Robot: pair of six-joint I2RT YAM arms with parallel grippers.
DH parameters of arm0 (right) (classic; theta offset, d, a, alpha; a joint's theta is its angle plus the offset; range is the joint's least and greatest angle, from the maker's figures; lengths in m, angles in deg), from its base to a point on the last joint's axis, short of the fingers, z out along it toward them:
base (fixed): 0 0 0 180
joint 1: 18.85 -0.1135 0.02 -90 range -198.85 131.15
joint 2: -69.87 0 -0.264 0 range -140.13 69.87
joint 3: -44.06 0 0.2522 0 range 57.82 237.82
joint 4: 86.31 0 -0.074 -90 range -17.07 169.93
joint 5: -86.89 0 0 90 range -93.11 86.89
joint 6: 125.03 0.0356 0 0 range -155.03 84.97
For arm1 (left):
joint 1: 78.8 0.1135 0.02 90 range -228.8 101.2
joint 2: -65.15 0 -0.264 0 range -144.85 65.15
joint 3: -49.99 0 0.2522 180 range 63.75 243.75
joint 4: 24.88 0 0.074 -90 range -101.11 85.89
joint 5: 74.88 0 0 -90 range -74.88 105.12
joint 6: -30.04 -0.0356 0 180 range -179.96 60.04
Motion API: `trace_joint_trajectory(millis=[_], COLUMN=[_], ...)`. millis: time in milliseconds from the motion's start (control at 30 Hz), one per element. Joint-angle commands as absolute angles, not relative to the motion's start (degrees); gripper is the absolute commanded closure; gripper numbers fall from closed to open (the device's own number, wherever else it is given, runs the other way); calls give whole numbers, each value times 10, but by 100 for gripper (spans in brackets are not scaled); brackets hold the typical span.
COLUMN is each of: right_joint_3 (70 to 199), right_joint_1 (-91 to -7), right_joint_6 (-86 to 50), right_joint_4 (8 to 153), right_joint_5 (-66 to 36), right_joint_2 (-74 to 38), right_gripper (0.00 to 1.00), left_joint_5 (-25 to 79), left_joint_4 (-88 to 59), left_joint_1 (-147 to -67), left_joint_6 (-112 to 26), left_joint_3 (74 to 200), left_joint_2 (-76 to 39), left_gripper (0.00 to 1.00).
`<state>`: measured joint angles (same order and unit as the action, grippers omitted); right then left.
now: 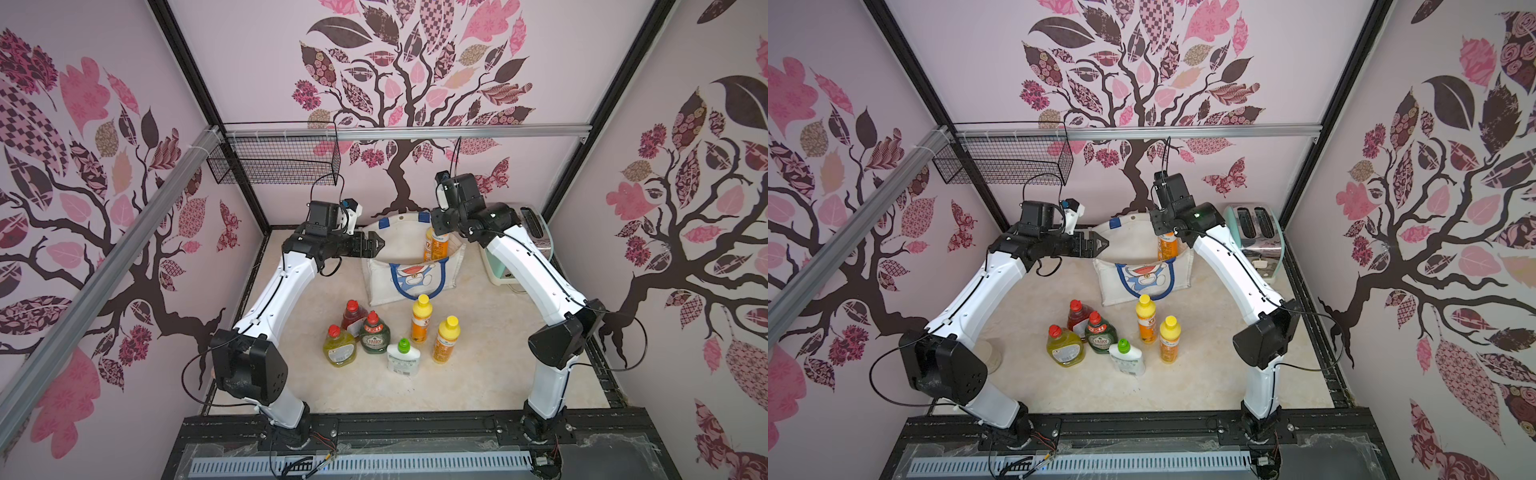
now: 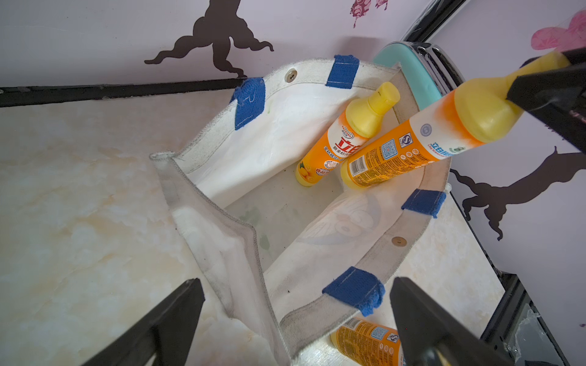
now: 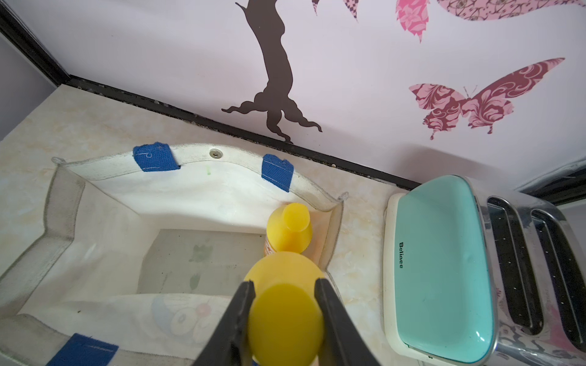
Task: Pack dish soap into the shopping bag
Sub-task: Place the bottle of dish soap in the shopping bag.
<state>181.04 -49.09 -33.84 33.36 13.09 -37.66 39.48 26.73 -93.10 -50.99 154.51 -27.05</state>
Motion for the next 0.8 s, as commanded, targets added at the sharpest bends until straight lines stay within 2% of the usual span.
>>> trace_joint_trajectory(millis=[0, 767], right_joint_3=[1806, 1622], right_joint_1=[-482, -458], right_joint_6=[-335, -298], right_joint_4=[388, 484], right_joint_5=[146, 117], right_joint_2=[-334, -280], right_gripper=[100, 100], left_joint_5=[392, 406], left_joint_4=[269, 283], left_joint_1=[-933, -933], left_joint_6=[-519, -532], left_joint_3=[1561, 1565], left_joint_2=[-276, -286], left_gripper=[2, 2])
